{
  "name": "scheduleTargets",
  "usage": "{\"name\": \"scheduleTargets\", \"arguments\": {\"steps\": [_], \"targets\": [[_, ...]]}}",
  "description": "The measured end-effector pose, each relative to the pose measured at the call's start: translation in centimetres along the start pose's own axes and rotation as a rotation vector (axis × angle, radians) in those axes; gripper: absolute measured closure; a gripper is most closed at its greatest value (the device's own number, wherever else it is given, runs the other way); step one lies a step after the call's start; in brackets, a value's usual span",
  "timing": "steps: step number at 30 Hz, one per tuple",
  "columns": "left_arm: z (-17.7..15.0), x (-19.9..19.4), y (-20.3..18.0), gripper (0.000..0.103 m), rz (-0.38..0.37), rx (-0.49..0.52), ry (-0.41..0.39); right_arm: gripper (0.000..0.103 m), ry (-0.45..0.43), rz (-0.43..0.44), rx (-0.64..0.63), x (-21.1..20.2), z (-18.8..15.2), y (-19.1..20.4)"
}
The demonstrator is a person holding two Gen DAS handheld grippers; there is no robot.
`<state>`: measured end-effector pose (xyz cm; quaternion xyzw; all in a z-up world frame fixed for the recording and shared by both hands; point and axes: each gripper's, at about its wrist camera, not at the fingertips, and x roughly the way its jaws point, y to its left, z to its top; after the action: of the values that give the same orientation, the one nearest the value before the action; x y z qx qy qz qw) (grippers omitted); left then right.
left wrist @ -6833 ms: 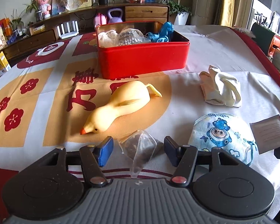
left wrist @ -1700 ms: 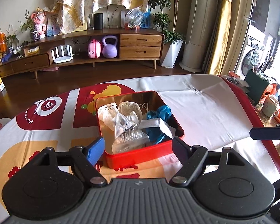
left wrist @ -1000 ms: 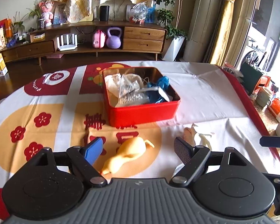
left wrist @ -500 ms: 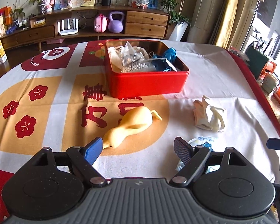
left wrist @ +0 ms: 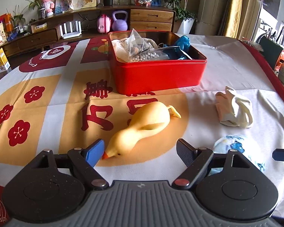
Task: Organize soft objects
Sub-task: 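Grasp the yellow rubber duck with the left gripper while the right grasps the blue mask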
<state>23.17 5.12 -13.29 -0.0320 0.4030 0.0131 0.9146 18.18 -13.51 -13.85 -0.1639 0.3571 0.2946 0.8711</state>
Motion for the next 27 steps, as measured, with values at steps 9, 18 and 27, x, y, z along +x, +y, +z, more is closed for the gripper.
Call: {"name": "scheduleTargets", "arguments": {"steps": [9,18,27], "targets": [[0.9,2.2,0.1,0.020,0.006,0.041,-0.004,0.025,0.025,-0.039,-0.093,3.0,1.0,1.1],[1.1,3.6,0.1,0.020,0.005,0.061,-0.018,0.050,0.013,-0.021,-0.028,3.4,1.3,0.0],[1.0,3.7,0.2,0.024,0.000,0.056,-0.036,0.087,0.007,0.045,0.110,2.6,1.4,-2.1]]}}
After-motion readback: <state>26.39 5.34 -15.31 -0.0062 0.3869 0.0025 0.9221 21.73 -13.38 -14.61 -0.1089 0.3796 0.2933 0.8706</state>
